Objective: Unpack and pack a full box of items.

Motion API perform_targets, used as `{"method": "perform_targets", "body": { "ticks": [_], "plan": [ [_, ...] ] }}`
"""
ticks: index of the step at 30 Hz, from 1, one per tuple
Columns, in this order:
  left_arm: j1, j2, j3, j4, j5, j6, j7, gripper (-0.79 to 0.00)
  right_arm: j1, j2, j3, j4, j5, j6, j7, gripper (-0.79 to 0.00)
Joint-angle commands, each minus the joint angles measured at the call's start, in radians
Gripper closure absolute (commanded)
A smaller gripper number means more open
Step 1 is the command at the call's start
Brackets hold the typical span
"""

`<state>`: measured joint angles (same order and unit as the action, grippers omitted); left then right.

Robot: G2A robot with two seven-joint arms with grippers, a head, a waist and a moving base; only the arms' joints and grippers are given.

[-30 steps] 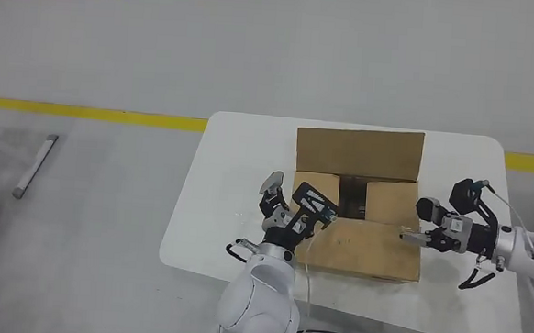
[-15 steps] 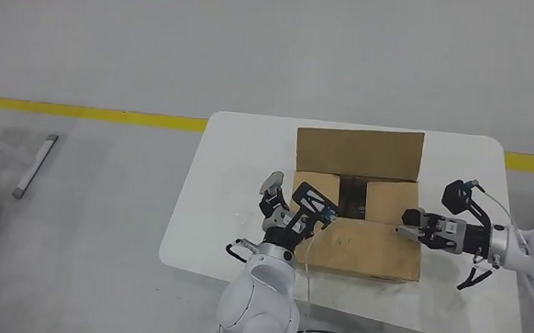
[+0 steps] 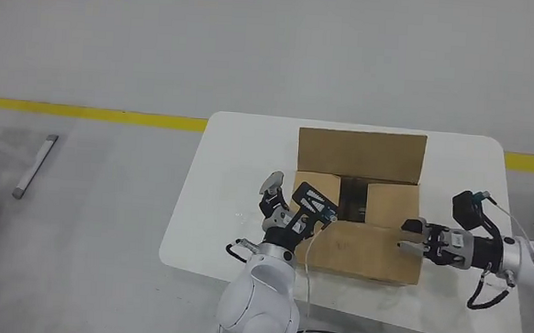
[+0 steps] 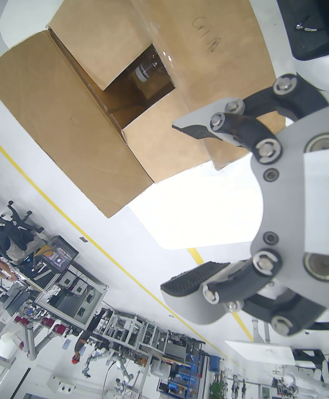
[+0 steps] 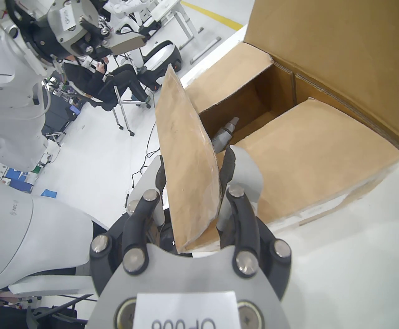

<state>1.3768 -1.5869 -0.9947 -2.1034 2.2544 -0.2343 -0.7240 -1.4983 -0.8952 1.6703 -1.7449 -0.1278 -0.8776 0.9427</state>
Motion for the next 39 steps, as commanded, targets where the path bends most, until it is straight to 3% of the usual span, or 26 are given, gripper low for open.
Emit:
{"method": "perform_targets", "body": {
  "ticks": [1, 2, 4, 8, 13, 17, 22, 27, 29, 36, 37, 38, 39],
  "plan": [
    [0.000, 0.000, 0.000, 0.000, 0.000, 0.000, 0.000, -0.785, -0.038, 0.015, 0.012, -0.029, -0.012, -0.036, -0.036, -0.440],
    [0.000, 0.000, 0.000, 0.000, 0.000, 0.000, 0.000, -0.785, -0.056, 0.023, 0.017, -0.039, -0.024, -0.054, -0.054, -0.496],
    [0.000, 0.000, 0.000, 0.000, 0.000, 0.000, 0.000, -0.785, -0.089, 0.037, 0.028, -0.054, -0.051, -0.101, -0.101, -0.511],
    [0.000, 0.000, 0.000, 0.000, 0.000, 0.000, 0.000, -0.785, -0.136, 0.057, 0.037, -0.095, -0.068, -0.135, -0.135, -0.416],
    [0.004, 0.001, -0.001, 0.005, -0.002, -0.002, 0.012, -0.785, -0.179, 0.072, 0.048, -0.152, -0.073, -0.135, -0.142, -0.391],
    [0.001, 0.005, 0.001, 0.012, 0.004, -0.087, -0.005, -0.785, -0.217, 0.084, 0.051, -0.189, -0.106, -0.135, -0.163, -0.409],
    [0.000, 0.006, 0.019, 0.012, -0.002, -0.180, -0.049, -0.785, -0.244, 0.100, 0.048, -0.209, -0.145, -0.135, -0.198, -0.551],
    [0.023, 0.009, 0.031, -0.002, -0.065, -0.312, -0.112, -0.785, -0.268, 0.118, 0.066, -0.210, -0.146, -0.135, -0.284, -0.785],
    [0.021, 0.013, 0.031, -0.018, -0.066, -0.381, -0.131, -0.785, -0.279, 0.127, 0.080, -0.209, -0.113, -0.135, -0.316, -0.785],
    [0.031, 0.015, 0.026, -0.050, -0.088, -0.391, -0.154, -0.785, -0.303, 0.151, 0.160, -0.142, -0.037, -0.135, -0.438, -0.785],
    [0.031, 0.016, 0.026, -0.053, -0.088, -0.394, -0.155, -0.785, -0.305, 0.151, 0.166, -0.127, -0.029, -0.135, -0.453, -0.680],
    [0.032, 0.017, 0.028, -0.054, -0.086, -0.401, -0.156, -0.785, -0.306, 0.152, 0.171, -0.105, -0.023, -0.135, -0.471, -0.376],
    [0.034, 0.018, 0.029, -0.057, -0.089, -0.408, -0.157, -0.785, -0.304, 0.151, 0.173, -0.093, -0.025, -0.135, -0.486, -0.292]
  ]
}}
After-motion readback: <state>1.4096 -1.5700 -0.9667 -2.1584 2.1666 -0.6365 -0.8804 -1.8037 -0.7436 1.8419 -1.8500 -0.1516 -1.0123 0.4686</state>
